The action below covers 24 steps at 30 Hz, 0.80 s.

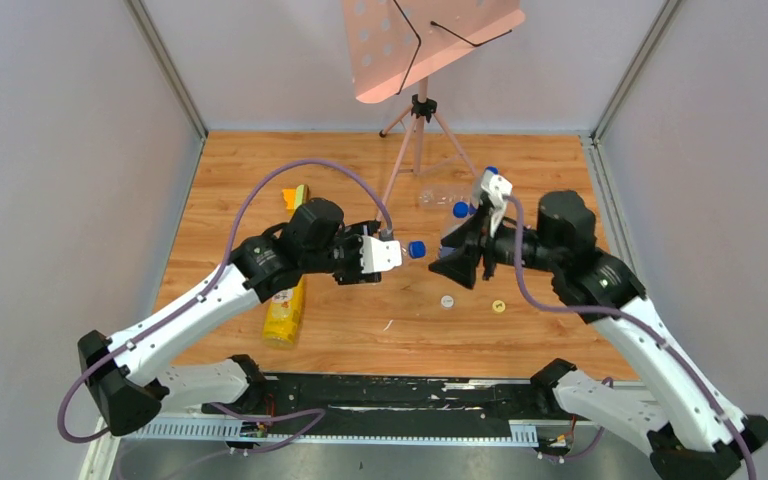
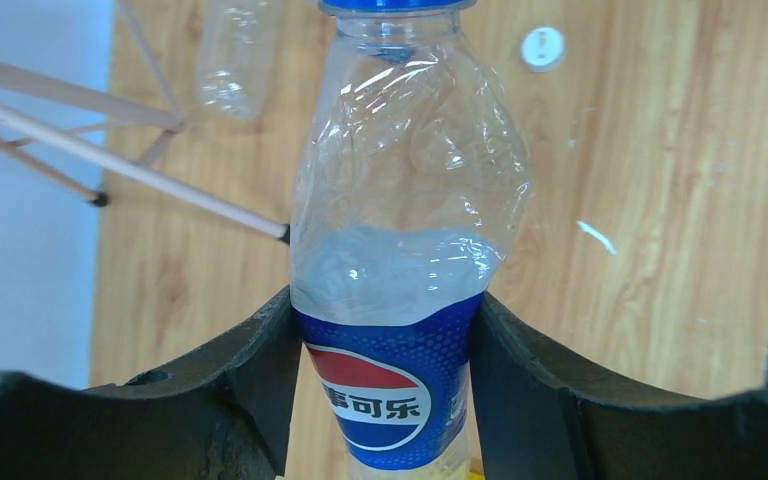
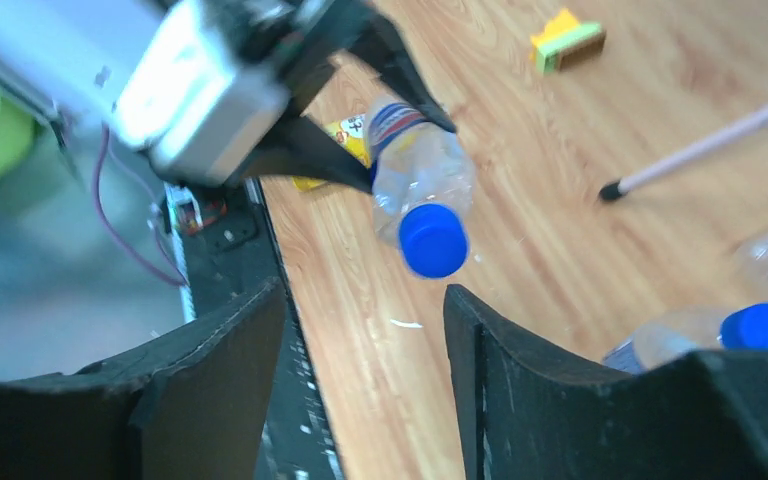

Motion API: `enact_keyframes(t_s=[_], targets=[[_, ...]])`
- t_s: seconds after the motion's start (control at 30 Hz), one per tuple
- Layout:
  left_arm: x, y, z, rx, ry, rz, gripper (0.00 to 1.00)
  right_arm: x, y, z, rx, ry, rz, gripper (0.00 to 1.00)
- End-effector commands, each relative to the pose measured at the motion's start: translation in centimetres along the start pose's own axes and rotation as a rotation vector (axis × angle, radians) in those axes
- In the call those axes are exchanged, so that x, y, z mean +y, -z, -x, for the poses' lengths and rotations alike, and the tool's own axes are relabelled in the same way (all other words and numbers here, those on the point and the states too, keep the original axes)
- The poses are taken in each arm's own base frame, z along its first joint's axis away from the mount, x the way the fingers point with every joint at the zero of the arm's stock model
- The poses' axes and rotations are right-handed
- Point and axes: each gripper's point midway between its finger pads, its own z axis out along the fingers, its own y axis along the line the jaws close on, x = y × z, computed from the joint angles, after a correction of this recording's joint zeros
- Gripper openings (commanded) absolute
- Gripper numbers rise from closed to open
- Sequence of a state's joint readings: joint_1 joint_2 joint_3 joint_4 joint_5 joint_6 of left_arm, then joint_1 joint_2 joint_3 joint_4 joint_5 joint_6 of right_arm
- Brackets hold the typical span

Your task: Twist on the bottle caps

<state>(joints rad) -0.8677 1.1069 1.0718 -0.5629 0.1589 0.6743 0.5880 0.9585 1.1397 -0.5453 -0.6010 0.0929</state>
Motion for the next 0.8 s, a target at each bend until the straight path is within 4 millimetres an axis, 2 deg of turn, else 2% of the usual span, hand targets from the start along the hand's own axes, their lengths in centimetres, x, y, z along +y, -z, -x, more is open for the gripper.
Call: enact_keyframes(t_s=[0.0,0.1,0.23,0.43,0.77], targets=[[-3.6,0.8,2.1,-0.091,0.111,-0.290,0.00,2.8,2.1,-0.5,-0.090,0.501,0.173,0.62],[-4.8,1.1,2.7,-0.113,0.133,-0.387,0.00,3.9,2.8,-1.4,-0.121,0.674,0.244,0.62],[-5.4,1.5,3.7,-0.139,0.125,-0.458,0.00,4.3,2.7,-2.0,-0.124,0.770,0.303,0.62],[-5.5,1.9,4.6,-0.174,0.122,-0.487,0.00,4.1,1.9,-2.6,-0.070,0.799,0.362,0.57],[-5.5,2.1,5.1,-0.193,0.120,-0.492,0.00,4.5,1.3,-2.7,-0.066,0.798,0.433,0.49]])
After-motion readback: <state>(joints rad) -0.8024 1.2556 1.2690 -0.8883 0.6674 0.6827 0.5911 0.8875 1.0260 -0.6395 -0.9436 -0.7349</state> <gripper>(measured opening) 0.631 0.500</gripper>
